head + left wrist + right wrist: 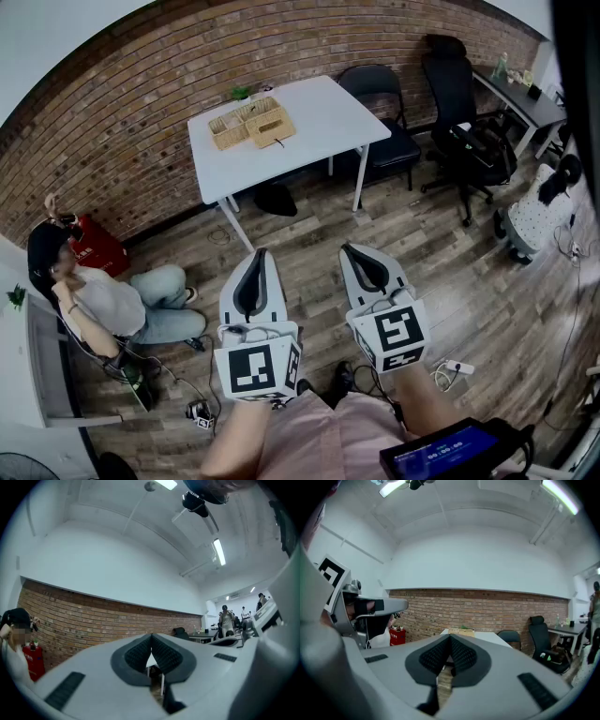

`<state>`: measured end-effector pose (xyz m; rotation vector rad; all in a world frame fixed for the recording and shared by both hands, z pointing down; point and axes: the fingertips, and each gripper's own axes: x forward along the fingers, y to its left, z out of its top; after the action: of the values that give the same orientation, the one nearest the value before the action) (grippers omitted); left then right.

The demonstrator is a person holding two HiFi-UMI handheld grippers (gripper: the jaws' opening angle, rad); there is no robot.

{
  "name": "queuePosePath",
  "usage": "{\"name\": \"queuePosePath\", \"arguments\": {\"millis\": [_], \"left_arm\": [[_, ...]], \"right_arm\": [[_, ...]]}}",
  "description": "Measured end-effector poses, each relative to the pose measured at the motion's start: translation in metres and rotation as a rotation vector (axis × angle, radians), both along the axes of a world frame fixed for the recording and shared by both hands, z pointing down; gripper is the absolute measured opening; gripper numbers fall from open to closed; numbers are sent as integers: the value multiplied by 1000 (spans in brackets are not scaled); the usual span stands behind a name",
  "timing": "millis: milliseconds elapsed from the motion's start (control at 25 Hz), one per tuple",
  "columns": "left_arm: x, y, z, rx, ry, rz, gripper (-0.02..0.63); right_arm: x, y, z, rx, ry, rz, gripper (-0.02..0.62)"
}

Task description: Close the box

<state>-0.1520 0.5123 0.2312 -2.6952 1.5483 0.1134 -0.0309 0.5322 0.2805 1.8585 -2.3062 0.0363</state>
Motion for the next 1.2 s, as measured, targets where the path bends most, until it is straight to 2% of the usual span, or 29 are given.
{"name": "queuePosePath", "arguments": {"millis": [280,480,520,560,600,640,720,1200], "left_arm": [[6,-5,4,-2,-5,3,12],[14,-2,11,-13,2,11,12],[16,-1,9,-9,13,14,14],[18,0,8,-6,23,16,24],[21,0,6,-4,31,17,67],[23,-1,5,-1,36,15,119],[29,-4,3,6,34,3,148],[52,-41,30,-35,-12,-62,150]], "right_arm": [[6,-5,2,6,0,4,-2],[12,-2,8,18,-68,-21,0],[14,-3,8,18,-79,-33,45],[16,-4,7,16,-82,-46,175],[19,-5,6,16,-79,-55,192],[23,-7,6,18,-73,-59,192],[32,-13,5,25,-62,-65,192],[74,-61,32,-23,-43,-89,169]]}}
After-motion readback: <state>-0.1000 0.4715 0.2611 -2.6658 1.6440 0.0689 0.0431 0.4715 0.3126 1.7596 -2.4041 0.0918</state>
